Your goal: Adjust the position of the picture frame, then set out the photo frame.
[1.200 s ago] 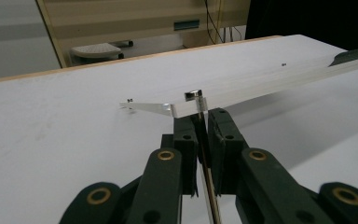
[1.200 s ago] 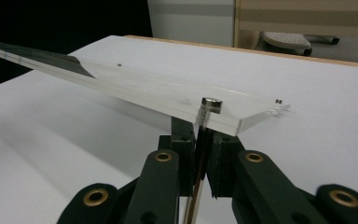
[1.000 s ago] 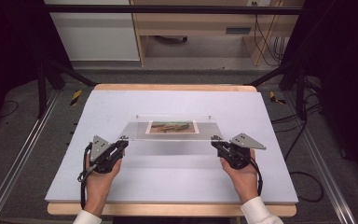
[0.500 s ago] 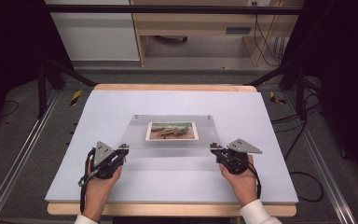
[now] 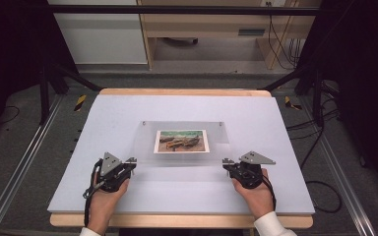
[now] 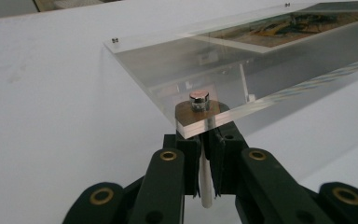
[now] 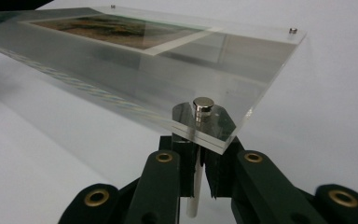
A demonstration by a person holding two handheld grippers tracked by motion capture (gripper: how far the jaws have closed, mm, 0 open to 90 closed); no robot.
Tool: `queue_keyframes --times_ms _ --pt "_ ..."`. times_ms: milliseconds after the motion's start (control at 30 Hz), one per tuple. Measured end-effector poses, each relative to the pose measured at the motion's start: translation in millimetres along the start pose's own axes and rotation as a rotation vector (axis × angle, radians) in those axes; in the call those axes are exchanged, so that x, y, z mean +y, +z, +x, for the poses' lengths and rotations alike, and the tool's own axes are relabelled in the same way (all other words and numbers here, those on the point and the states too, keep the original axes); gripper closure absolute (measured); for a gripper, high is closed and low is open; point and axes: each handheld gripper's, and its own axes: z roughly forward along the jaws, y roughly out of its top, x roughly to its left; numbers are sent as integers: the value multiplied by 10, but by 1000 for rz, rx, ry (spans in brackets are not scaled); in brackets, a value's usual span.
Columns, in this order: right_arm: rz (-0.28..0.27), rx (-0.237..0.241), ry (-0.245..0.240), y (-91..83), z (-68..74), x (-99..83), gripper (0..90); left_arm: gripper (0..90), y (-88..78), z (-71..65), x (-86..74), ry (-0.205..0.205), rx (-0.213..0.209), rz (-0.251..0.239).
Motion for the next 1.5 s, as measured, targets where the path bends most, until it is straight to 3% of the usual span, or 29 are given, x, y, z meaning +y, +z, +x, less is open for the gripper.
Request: queue_keyframes --times_ms 367,667,800,900,1000,1067,1167,1333,1400,1500 --pt "82 26 18 6 0 -59 823 830 65 45 -67 -6 2 55" --pt "108 37 30 1 -19 -80 806 823 75 34 -82 -13 9 91" --pt "101 42 52 -43 -76 -107 690 682 -13 50 -79 -6 30 74" --pt "88 15 65 -122 -113 -116 530 552 -126 75 -80 -1 43 59" --pt "84 7 56 -204 -129 -118 399 419 -175 94 -114 -14 1 86" --pt "95 3 31 -280 -118 -151 295 331 -220 102 -117 -13 -6 74" --pt "102 -9 13 -331 -102 -157 243 259 -289 105 -90 -13 -32 52" --pt "45 7 -14 -473 -80 -142 136 130 -360 132 -14 -36 -56 -4" --pt "7 8 -19 -499 -90 -103 132 107 -379 141 39 -48 -78 -38" --pt "-42 -15 -22 -500 -117 4 155 95 -365 156 143 -56 -76 -54"
